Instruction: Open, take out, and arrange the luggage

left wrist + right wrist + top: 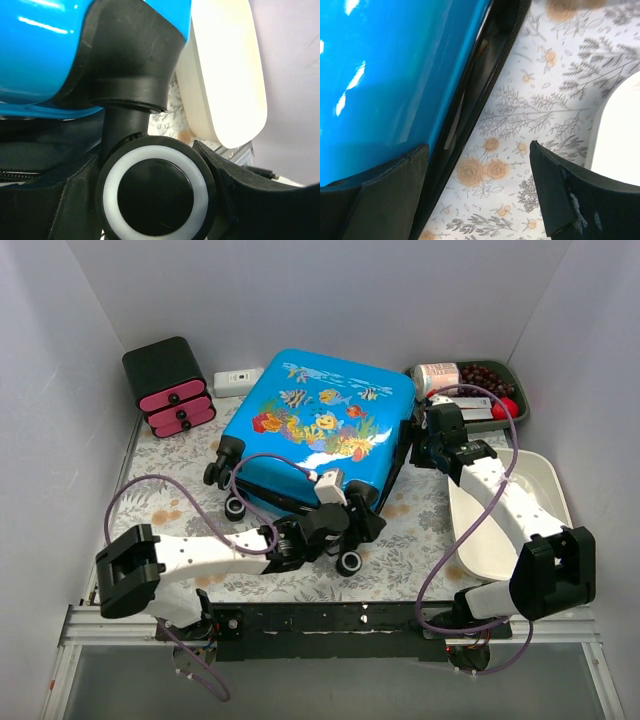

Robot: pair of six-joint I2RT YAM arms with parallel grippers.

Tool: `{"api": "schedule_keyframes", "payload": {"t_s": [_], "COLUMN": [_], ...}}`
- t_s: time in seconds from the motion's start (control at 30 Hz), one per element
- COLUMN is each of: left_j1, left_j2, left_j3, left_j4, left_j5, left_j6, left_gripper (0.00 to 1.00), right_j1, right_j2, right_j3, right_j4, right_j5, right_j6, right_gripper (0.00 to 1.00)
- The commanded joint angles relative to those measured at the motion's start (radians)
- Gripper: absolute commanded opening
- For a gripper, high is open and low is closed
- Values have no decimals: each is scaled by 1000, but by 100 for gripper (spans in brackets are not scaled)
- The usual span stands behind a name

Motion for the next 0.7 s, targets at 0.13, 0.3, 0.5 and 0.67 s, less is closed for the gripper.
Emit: {"api": "schedule_keyframes", "payload": {"t_s": [0.13, 0.3, 0.5, 0.67], "left_j1": [-58, -59, -59, -64], "left_j2": [258, 301, 94, -229], "left_j3": [281, 350, 251, 114], "left_j4": [93, 49, -74, -297], "left_j5": [51, 66, 60, -3], "left_j6": [-27, -4, 54, 30], "left_gripper": [27, 86, 98, 98], "right_j1": [-17, -22, -23, -16], "right_j2": [-49, -192, -331, -390], "right_j3": [162, 124, 93, 71], "right_j4": [-60, -138, -211, -261], "right_j5": [26, 120, 69, -315], "right_j6": [-15, 2, -19, -75], "right_gripper": [90, 94, 95, 95]}}
